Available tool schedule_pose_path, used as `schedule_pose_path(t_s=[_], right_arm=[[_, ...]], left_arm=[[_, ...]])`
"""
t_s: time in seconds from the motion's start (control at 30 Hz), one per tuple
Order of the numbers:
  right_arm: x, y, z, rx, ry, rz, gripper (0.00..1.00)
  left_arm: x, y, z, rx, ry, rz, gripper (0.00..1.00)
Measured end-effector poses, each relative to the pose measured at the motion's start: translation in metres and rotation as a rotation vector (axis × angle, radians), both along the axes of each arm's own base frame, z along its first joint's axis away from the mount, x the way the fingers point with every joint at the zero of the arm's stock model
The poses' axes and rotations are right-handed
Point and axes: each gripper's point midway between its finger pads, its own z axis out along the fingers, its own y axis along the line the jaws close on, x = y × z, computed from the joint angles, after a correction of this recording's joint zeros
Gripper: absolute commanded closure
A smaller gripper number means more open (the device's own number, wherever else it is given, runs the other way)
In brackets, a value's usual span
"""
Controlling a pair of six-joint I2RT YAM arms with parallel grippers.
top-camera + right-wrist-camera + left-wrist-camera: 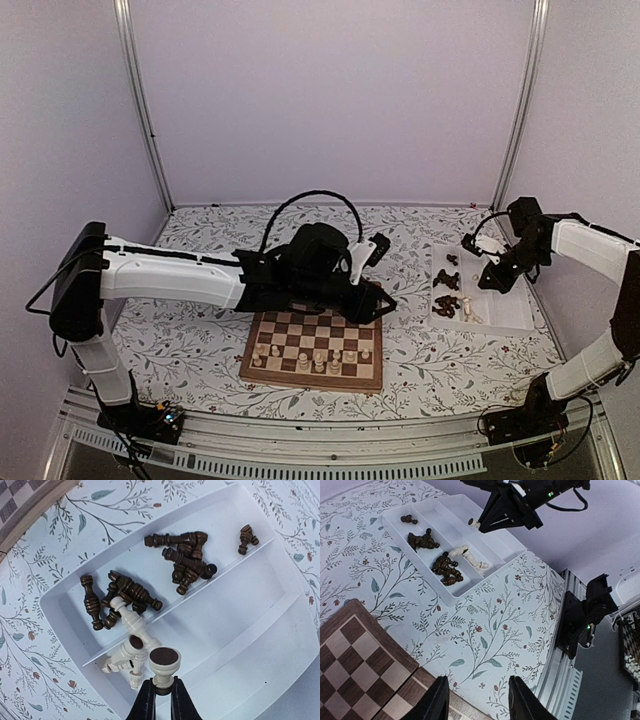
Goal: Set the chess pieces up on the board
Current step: Pick up the chess piece from the storage box, then place the chess piece on the chessboard.
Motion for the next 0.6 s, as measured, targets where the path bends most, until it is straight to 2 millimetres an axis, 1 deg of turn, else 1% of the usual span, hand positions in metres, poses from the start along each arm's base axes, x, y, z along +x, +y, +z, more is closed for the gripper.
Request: schedule_pose_path(t_s=[0.03,0.1,0.13,0.23,0.37,0.47,0.6], right_arm=[[0.0,0.002,0.01,0.015,-0.028,0.004,1.0],[-0.001,0.003,0.018,0.028,-0.054,0.004,1.0],[-0.003,0.003,0.017,0.032,-0.053,0.002,1.0],[-0.012,0.002,0.007,0.035,-0.019,-0.004,1.0],[-0.019,0.001,-0.001,0.035,0.008,-0.009,0.99],[-0.019,0.002,0.001,0.041,0.002,-0.008,0.98],[-0.026,0.012,0.008,0.097,0.004,0.035,0.95]], left_arm=[[-0.002,-0.006,0.0,-0.009,0.002,-0.01,0.58],[-0.004,-0.018,0.001,-0.03,0.007,-0.026,0.58],[-0.005,-0.022,0.0,-0.037,0.01,-0.035,0.58],[-0.006,-0.039,-0.001,-0.062,0.016,-0.057,0.58],[-0.005,-0.054,-0.006,-0.076,0.02,-0.072,0.58],[-0.005,-0.058,-0.01,-0.076,0.026,-0.073,0.58],[-0.005,-0.059,-0.009,-0.082,0.024,-0.075,0.58]])
